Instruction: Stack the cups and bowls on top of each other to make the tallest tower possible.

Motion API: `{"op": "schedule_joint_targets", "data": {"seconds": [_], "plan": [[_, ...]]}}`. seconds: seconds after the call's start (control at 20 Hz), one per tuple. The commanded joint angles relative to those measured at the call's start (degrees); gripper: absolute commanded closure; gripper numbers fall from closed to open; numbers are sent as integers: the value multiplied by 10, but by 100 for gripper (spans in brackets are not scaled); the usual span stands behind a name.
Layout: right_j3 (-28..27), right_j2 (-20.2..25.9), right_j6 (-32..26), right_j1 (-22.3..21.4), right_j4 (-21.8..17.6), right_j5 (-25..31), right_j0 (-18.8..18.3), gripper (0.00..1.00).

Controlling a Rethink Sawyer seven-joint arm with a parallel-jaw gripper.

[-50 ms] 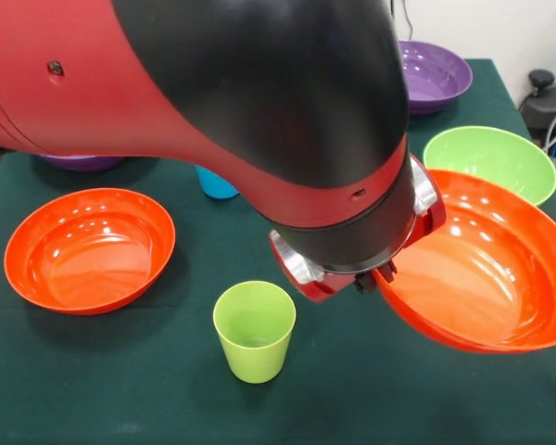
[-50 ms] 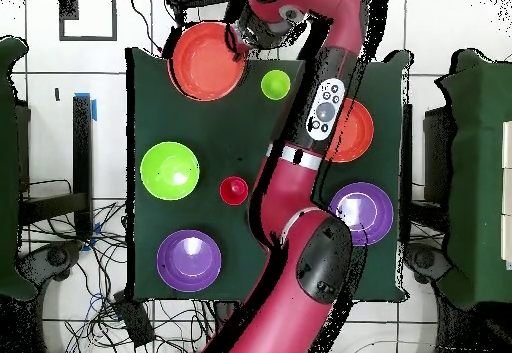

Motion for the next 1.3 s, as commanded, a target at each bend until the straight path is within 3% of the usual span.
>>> {"op": "schedule_joint_targets", "data": {"seconds": [0.05, 0.6, 1.3], "plan": [[-84, 78, -236, -9, -149, 0, -12, 100], [-94, 200, -311, -4, -336, -8, -14, 100], [-95, 296, -373, 3, -478, 3, -25, 100]]}}
